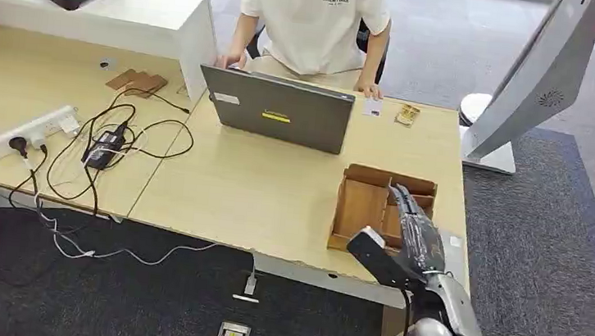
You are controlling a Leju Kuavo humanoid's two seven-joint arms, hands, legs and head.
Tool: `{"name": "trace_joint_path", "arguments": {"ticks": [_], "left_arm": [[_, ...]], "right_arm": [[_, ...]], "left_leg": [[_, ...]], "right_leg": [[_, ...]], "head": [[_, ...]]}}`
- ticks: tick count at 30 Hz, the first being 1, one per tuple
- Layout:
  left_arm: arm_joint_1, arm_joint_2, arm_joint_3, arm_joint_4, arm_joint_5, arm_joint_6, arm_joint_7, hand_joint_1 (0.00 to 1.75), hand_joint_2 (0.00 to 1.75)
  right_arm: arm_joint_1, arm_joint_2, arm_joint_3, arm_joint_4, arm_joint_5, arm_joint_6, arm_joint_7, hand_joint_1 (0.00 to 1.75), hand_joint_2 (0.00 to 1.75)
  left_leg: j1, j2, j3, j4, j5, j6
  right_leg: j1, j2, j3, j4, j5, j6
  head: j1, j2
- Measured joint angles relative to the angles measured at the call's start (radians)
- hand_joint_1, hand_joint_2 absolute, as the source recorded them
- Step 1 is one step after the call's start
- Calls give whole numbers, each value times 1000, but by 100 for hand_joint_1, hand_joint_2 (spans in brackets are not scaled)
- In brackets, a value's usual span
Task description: Pass the card to the sensor for recognition and then transmit it.
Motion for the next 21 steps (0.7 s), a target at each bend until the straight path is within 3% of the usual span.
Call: {"name": "trace_joint_path", "arguments": {"ticks": [8,14,21], "left_arm": [[-1,7,1,8,8,0,0,0,175],[-1,8,1,8,15,0,16,0,175],[-1,10,1,8,40,0,7,0,175]], "right_arm": [[3,-2,15,26,103,-5,40,0,175],[0,-11,19,94,241,-36,135,0,175],[2,-21,13,172,243,-57,138,0,175]], "left_leg": [[0,0,0,0,0,0],[0,0,0,0,0,0],[0,0,0,0,0,0]], "right_leg": [[0,0,0,0,0,0],[0,0,0,0,0,0],[0,0,0,0,0,0]], "head": [[0,0],[0,0],[0,0]]}}
